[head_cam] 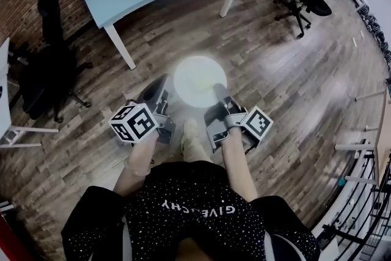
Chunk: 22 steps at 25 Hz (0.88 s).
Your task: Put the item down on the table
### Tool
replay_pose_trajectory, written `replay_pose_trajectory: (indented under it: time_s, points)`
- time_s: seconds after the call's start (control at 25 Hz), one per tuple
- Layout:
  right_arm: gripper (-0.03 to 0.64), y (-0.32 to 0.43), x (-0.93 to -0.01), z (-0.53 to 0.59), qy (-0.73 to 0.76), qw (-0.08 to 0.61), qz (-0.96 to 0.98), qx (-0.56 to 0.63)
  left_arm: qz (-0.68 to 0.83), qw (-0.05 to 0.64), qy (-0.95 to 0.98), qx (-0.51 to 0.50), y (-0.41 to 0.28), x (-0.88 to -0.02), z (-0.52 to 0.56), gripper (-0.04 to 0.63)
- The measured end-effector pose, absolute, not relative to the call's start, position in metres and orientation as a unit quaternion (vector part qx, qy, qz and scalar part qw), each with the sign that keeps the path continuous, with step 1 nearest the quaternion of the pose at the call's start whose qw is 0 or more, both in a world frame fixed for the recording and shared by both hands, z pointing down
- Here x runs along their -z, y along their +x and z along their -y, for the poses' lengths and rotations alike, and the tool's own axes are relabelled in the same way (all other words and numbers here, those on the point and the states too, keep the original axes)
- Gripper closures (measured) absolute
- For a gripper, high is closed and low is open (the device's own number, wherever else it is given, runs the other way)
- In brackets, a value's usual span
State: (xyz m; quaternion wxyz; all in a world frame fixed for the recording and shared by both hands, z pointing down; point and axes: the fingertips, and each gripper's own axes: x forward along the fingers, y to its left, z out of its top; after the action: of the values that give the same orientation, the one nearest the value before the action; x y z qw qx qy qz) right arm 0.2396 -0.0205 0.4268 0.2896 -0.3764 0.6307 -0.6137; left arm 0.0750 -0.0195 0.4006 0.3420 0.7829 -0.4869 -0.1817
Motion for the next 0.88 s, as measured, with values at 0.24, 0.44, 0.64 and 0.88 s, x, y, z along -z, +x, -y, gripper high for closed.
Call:
replay_pose_trajectory:
  time_s: [0.24,0.44,0.64,0.88]
  points:
    - [0.577,0.258,-0.413,0.123,-0.366,0.268,-0.645,0.614,0.501,0.336,0.771,0.202,0.094,-0.385,0.117,0.584]
    - [0.577,0.274,-0.408,0.195,-0.360,0.257,-0.655,0.612,0.513,0.326,0.765,0.214,0.110,-0.377,0.183,0.584]
    - [0.577,0.274,-0.412,0.237,-0.347,0.250,-0.659,0.618,0.534,0.325,0.751,0.213,0.105,-0.383,0.213,0.584]
    - [0.578,0.264,-0.423,0.263,-0.339,0.252,-0.655,0.627,0.541,0.330,0.744,0.211,0.095,-0.395,0.238,0.584]
